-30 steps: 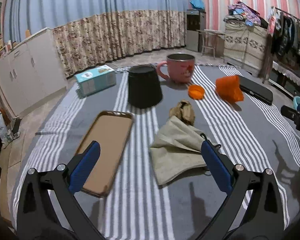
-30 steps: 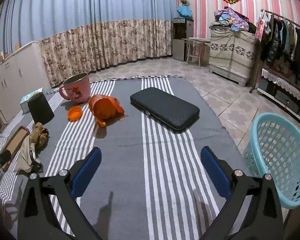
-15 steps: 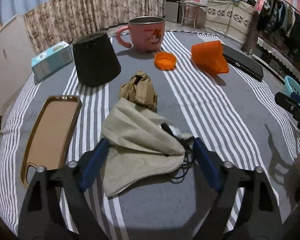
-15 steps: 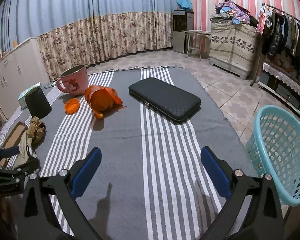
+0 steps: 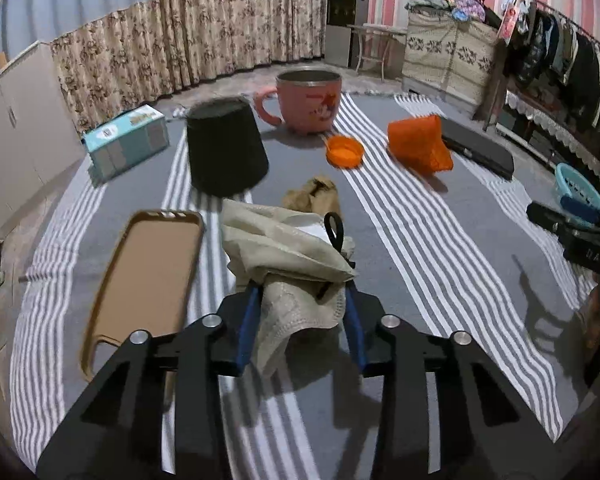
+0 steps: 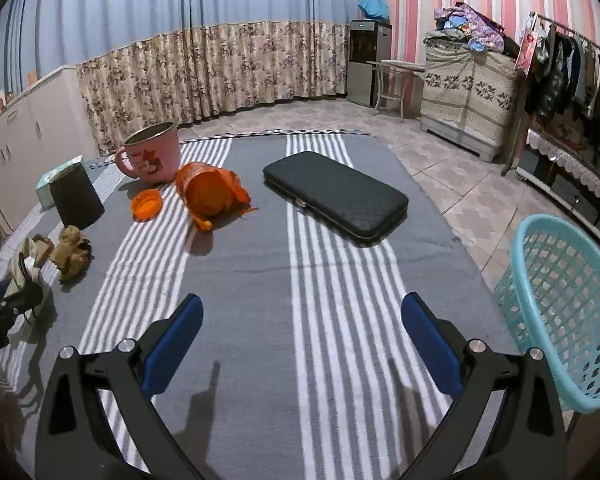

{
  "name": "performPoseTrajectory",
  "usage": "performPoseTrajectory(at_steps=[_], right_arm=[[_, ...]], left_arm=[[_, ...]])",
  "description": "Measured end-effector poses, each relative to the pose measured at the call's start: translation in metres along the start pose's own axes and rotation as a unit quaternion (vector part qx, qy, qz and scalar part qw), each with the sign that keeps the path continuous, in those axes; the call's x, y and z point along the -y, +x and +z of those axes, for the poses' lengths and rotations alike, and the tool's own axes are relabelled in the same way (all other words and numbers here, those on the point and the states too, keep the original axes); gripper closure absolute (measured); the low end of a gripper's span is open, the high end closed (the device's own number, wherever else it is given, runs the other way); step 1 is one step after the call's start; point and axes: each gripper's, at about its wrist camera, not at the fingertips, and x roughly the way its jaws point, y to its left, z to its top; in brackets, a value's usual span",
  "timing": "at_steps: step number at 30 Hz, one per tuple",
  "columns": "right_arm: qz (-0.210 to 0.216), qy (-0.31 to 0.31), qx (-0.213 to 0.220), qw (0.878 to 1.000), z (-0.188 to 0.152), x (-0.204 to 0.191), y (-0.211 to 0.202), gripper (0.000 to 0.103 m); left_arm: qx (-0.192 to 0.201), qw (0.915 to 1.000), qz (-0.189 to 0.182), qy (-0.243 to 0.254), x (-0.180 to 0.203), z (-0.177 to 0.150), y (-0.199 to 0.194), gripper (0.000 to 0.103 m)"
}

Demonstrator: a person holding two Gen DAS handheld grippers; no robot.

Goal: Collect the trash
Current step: 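Grasp the beige cloth with the left gripper while the right gripper grasps the orange cup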

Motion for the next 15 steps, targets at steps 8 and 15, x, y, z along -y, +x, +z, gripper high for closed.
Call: performPoseTrajectory(at_steps=[8, 15], right_arm=[[0.015, -0.009, 0.005, 1.0, 0.024, -0.022, 0.008, 0.006], [0.021, -0.024, -0.009, 0.999, 0.054, -0.051, 0.038, 0.006]], left_arm=[[0.041, 0.9991, 0.003, -0.004, -0.023, 0.027, -0.015, 0.07], [0.062, 0.9979, -0.004, -0.018, -0.043, 0.062, 0.002, 0.07]])
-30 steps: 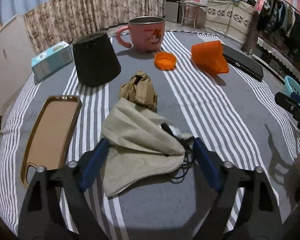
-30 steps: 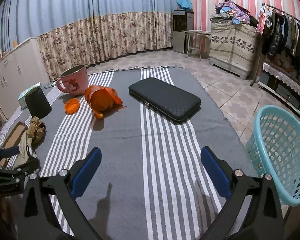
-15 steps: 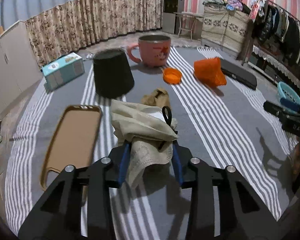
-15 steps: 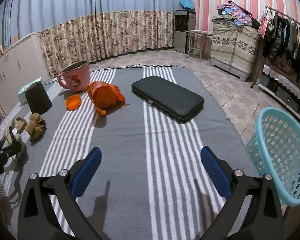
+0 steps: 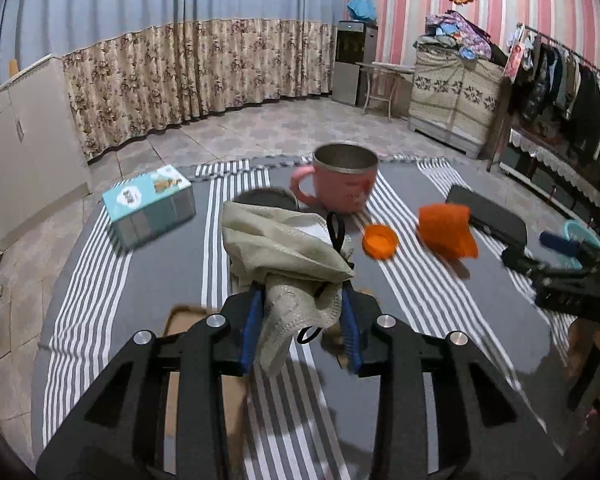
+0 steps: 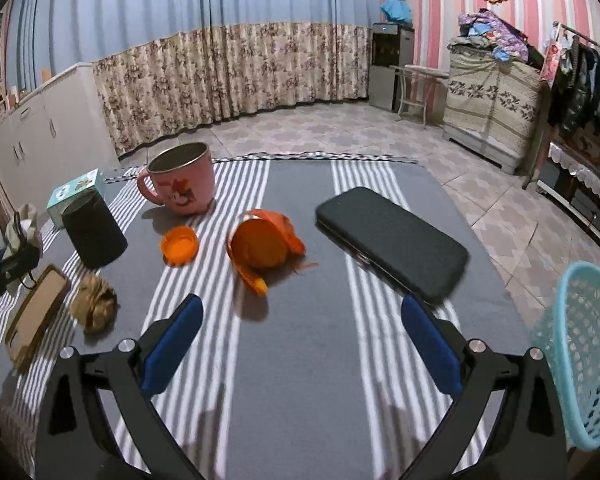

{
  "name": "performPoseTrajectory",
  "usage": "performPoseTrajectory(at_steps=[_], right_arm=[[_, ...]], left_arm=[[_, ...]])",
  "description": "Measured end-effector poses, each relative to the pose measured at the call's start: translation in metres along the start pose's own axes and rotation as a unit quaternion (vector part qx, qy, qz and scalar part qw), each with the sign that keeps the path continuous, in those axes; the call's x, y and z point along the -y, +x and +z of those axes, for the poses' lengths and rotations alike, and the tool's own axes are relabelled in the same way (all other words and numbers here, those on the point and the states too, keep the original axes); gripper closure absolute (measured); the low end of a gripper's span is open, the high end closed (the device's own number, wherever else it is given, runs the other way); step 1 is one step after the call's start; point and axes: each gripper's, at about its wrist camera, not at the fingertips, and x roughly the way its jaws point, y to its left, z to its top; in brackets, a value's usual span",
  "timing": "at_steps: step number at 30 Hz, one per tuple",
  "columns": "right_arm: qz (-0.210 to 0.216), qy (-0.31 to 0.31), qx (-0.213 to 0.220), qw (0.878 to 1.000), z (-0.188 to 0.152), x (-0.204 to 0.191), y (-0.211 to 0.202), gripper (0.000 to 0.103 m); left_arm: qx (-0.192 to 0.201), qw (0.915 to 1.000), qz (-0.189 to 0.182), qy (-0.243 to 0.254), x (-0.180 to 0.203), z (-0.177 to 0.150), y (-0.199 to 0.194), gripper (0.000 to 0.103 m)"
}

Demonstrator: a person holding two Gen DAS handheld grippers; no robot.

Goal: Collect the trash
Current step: 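Grasp the beige cloth with the left gripper while the right gripper grasps the orange cup, then carry the beige cloth and orange cup in both grippers over the basket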

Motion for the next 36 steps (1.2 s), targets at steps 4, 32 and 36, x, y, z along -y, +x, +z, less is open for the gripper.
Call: performPoseTrajectory(at_steps=[4, 32, 36], right_arm=[[0.004, -0.011, -0.011, 1.0, 0.01, -0.014, 0.019, 0.007], [0.027, 0.035, 0.036, 0.998, 0.012, 0.083, -0.059, 0.102], [0.009, 0.046, 0.046, 0.998, -0.001, 0.108, -0.081, 0.102]], left_arm=[[0.007, 0.9999, -0.008, -0.008, -0.007, 0.012, 0.007, 0.07], [0.035, 0.9988, -0.029, 0.018, 0.034, 0.032, -0.017, 0.07], [0.037, 0.9976, -0.046, 0.036, 0.062, 0.036, -0.022, 0.07]])
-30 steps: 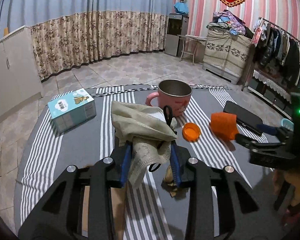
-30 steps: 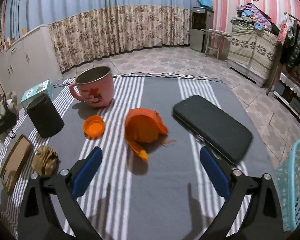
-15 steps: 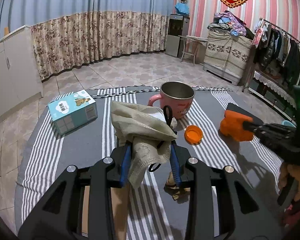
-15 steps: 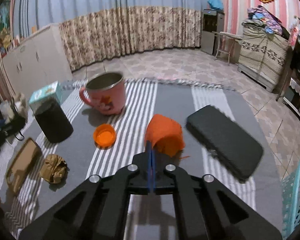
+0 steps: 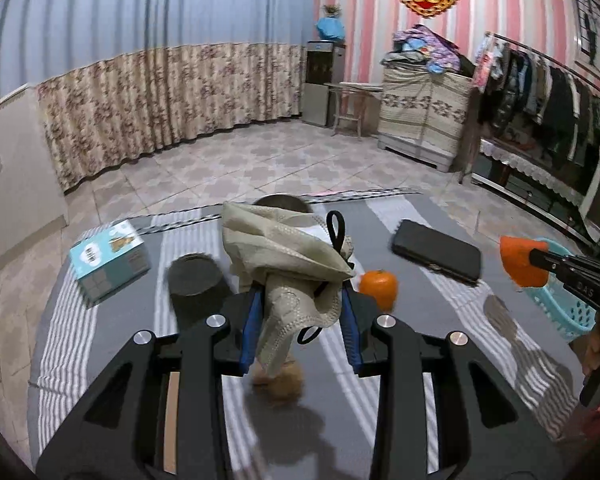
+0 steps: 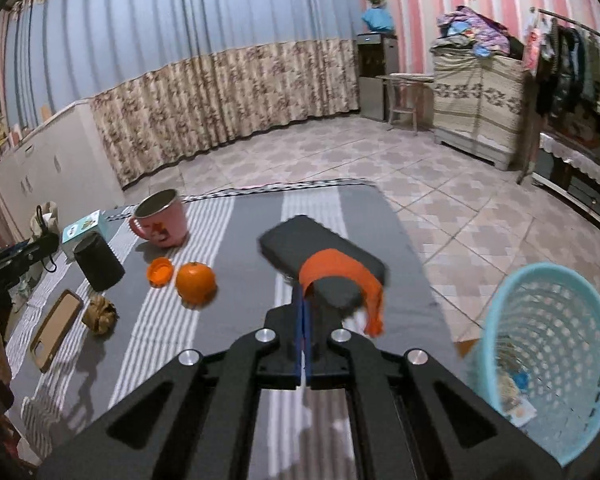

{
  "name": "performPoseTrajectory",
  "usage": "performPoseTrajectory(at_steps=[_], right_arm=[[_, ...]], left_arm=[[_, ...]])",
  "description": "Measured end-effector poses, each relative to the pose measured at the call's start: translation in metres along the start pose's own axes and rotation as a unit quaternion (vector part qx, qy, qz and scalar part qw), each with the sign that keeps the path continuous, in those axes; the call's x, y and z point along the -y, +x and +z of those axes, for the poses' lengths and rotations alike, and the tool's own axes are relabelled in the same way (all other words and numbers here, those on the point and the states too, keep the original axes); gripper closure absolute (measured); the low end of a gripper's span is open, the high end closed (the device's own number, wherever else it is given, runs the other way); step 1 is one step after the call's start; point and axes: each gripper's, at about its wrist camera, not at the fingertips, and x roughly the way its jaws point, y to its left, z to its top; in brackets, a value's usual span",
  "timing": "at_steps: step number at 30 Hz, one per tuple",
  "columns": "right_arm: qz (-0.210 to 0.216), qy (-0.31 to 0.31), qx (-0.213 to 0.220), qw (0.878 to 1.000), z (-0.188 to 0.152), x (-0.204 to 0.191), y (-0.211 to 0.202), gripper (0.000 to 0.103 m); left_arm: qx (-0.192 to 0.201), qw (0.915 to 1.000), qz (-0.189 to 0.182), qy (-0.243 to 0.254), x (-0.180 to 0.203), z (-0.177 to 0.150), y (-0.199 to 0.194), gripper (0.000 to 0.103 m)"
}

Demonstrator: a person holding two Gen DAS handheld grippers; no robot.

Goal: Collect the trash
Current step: 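Carry the beige cloth and orange cup in both grippers over the basket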

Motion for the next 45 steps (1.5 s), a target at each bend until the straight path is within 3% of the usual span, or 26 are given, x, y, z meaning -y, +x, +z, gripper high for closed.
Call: performPoseTrajectory(at_steps=[14, 25, 45], right_arm=[[-0.081, 0.06, 0.037, 0.994, -0.012, 0.114, -0.073, 0.102], [-0.122, 0.086, 0.035, 0.988, -0.018, 0.189, -0.083, 0.102], [-0.121, 0.103, 0.029, 0.987, -0.031, 0.241, -0.071, 0.103]], left_arm=[[0.001, 0.9942, -0.09, 0.059, 0.133, 0.018, 0.017, 0.07], [-0.014, 0.9844, -0.146, 0.098, 0.235, 0.016, 0.044, 0.07], [-0.055, 0.959, -0.22, 0.17, 0.37, -0.005, 0.085, 0.07]])
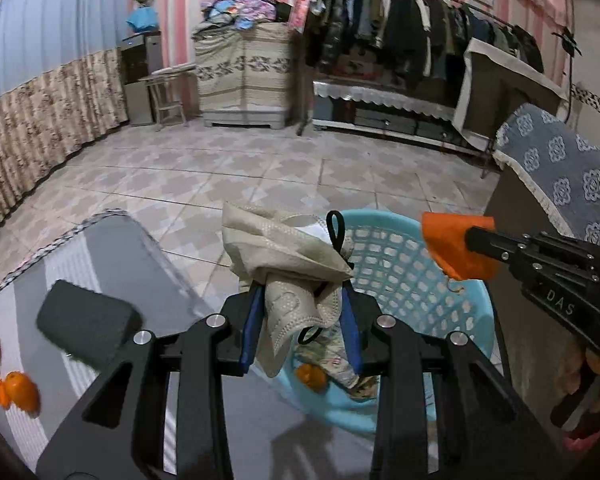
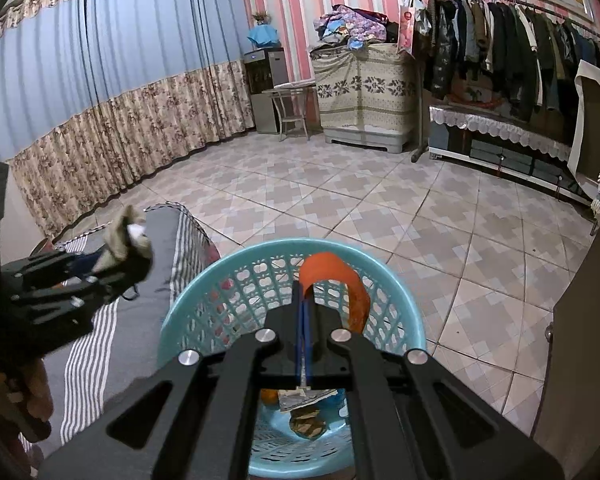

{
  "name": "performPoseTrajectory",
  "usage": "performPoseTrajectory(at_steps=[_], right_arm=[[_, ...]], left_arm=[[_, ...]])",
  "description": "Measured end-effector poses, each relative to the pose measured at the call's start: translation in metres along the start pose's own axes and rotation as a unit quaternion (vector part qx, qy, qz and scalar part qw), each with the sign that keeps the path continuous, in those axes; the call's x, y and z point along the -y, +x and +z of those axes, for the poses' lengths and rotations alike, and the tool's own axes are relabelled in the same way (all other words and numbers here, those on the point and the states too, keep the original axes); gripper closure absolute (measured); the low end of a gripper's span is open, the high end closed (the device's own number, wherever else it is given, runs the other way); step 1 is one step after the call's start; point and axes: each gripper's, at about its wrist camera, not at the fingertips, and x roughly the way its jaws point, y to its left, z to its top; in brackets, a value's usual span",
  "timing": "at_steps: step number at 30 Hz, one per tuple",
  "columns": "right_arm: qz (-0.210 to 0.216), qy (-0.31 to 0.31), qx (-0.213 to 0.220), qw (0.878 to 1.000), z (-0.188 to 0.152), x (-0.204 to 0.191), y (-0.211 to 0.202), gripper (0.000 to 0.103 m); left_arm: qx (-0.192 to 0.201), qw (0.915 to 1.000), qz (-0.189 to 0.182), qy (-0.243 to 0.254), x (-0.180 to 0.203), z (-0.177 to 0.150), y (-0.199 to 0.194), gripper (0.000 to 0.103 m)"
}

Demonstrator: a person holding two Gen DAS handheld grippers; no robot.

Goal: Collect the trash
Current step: 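Carry the beige cloth and orange cup in both grippers over the basket, then open the left gripper over the basket while the right gripper releases the orange cup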

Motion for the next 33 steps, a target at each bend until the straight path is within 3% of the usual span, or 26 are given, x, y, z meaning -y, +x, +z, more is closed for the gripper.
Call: performPoseTrajectory(at_steps=[4, 10, 17, 25, 33], right_arm=[[0.001, 0.0, -0.003, 1.0, -0.003, 0.001, 0.004, 0.103], [0.003, 0.003, -0.01, 1.0, -0.008, 0.005, 0.009, 0.103], [0.007, 0.007, -0.022, 1.0, -0.015, 0.003, 0.016, 0.103], [0.011, -0.001, -0.034, 0.999, -0.013, -0.009, 0.028, 0.103], [-0.012, 0.001, -0.065, 0.998, -0.006, -0.027, 0.046, 0.101]], left_arm=[[-0.01, 0.9998, -0.007, 0.015, 0.013, 0.006, 0.021, 0.067], [-0.017, 0.9998, -0.01, 0.006, 0.014, 0.006, 0.026, 0.038], [-0.006, 0.9997, 0.022, 0.001, 0.004, 0.006, 0.017, 0.018], [0.031, 0.9962, 0.075, -0.03, -0.027, 0.009, -0.016, 0.007], [0.051, 0.9906, 0.113, -0.058, -0.058, 0.002, -0.054, 0.006]])
